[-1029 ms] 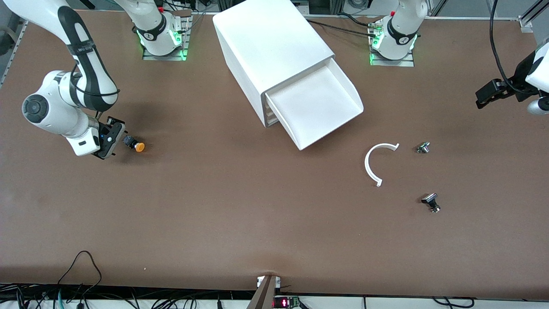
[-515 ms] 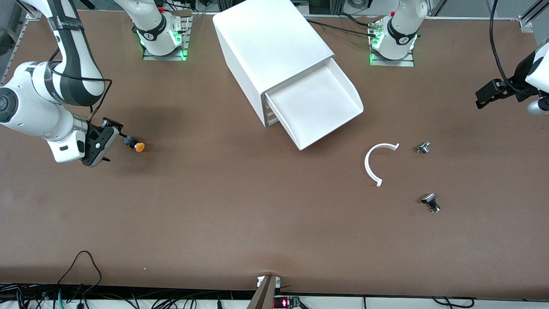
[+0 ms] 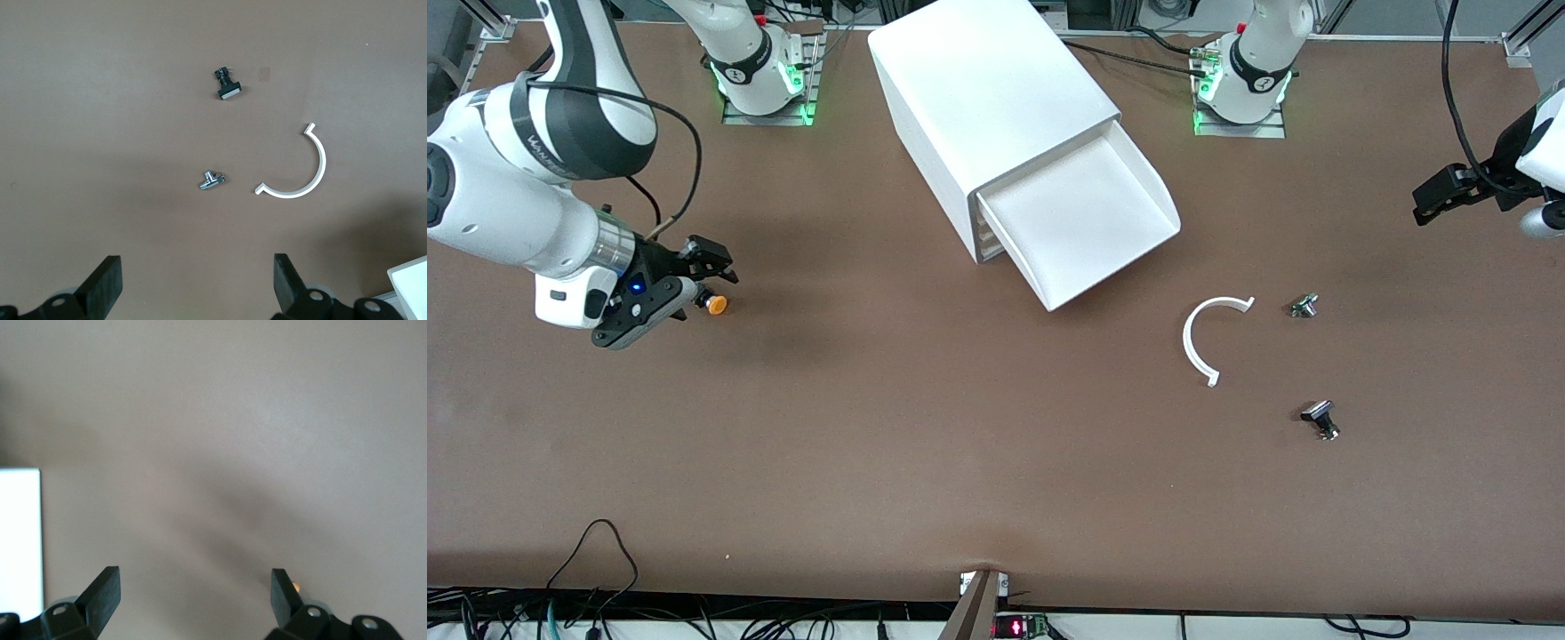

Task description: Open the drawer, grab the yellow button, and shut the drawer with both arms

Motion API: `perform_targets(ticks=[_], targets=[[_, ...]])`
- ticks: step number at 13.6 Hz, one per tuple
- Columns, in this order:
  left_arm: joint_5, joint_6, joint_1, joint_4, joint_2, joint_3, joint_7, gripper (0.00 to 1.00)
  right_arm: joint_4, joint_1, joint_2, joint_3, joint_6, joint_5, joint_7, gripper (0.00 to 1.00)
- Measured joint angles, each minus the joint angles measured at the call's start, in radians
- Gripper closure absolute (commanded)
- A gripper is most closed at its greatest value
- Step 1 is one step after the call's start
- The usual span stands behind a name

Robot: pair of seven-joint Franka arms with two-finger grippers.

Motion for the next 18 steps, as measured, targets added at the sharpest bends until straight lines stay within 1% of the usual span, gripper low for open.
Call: perform_targets(ticks=[2, 3, 5, 7, 10, 12, 15, 18], targets=[[0.000, 0.000, 0.000, 0.000, 0.001, -0.001, 0.000, 0.00, 0.020, -0.001, -0.001, 0.003, -0.021, -0.011, 0.035, 0.00], [0.000, 0.000, 0.000, 0.000, 0.001, -0.001, 0.000, 0.00, 0.033, -0.002, -0.001, 0.000, -0.036, -0.037, 0.040, 0.00], [0.000, 0.000, 0.000, 0.000, 0.001, -0.001, 0.000, 0.00, 0.047, -0.005, -0.001, -0.015, -0.049, -0.121, 0.047, 0.00], [0.000, 0.000, 0.000, 0.000, 0.001, -0.001, 0.000, 0.00, 0.051, -0.008, -0.008, -0.047, -0.050, -0.184, 0.047, 0.00], [0.000, 0.000, 0.000, 0.000, 0.001, -0.002, 0.000, 0.00, 0.057, -0.012, -0.039, -0.109, -0.051, -0.197, 0.046, 0.00], [0.000, 0.000, 0.000, 0.000, 0.001, -0.002, 0.000, 0.00, 0.063, -0.013, -0.068, -0.129, -0.073, -0.197, 0.046, 0.00], [0.000, 0.000, 0.000, 0.000, 0.004, -0.002, -0.001, 0.00, 0.104, -0.013, -0.089, -0.135, -0.146, -0.197, 0.047, 0.00], [0.000, 0.000, 0.000, 0.000, 0.006, -0.002, -0.001, 0.00, 0.145, -0.013, -0.090, -0.135, -0.208, -0.197, 0.048, 0.00]])
